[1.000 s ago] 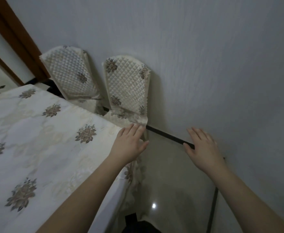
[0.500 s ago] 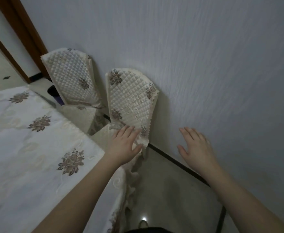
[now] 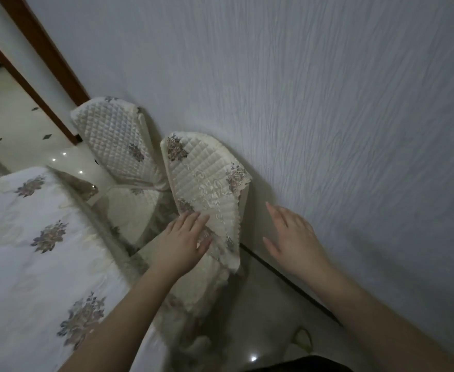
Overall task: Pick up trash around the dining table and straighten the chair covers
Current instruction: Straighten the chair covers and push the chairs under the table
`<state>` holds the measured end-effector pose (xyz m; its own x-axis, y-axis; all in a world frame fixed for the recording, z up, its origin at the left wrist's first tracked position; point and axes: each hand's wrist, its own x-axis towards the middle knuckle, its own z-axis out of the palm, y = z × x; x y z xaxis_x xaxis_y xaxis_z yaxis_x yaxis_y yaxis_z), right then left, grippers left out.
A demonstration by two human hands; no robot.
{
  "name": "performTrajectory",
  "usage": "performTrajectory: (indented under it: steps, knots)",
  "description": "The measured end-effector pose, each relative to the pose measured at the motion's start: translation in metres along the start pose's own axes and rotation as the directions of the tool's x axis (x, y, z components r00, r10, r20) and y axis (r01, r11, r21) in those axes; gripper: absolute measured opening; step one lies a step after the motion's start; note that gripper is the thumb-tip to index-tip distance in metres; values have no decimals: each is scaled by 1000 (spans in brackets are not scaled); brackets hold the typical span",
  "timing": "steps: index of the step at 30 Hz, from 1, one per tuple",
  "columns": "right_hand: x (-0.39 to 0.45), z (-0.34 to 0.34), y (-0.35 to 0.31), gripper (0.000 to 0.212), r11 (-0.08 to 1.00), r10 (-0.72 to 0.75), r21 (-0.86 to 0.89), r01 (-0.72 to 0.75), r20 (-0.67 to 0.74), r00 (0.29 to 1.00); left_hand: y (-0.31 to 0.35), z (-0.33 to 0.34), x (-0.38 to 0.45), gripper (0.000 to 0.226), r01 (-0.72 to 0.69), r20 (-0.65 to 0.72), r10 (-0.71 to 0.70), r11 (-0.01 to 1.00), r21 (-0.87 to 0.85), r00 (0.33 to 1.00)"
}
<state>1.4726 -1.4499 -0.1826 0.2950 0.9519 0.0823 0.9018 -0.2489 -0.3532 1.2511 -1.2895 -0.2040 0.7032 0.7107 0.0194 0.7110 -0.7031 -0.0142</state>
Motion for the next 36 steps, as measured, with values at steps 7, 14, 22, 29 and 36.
performTrajectory:
  steps: [7, 14, 22, 29, 36]
  knots:
    - [80, -18, 39, 70, 990, -140, 32, 138, 37, 990, 19, -26, 61, 68, 74, -20, -74, 997, 17, 997]
    - [137, -10, 40, 69, 974, -223, 62, 219, 55, 973, -1, -15, 88, 70, 140, 14, -140, 990, 8, 990]
    - [197, 14, 22, 66, 975, -220, 14, 220, 96, 971, -46, 5, 139, 72, 154, 6, -154, 985, -73, 988]
    - [263, 39, -11, 69, 994, -83, -54, 94, 179, 980, -112, 17, 217, 73, 107, -31, -111, 987, -122, 993]
    - [297, 68, -15, 74, 995, 93, -52, -83, 240, 966, -151, 17, 293, 74, -6, 20, 7, 997, -73, 1000]
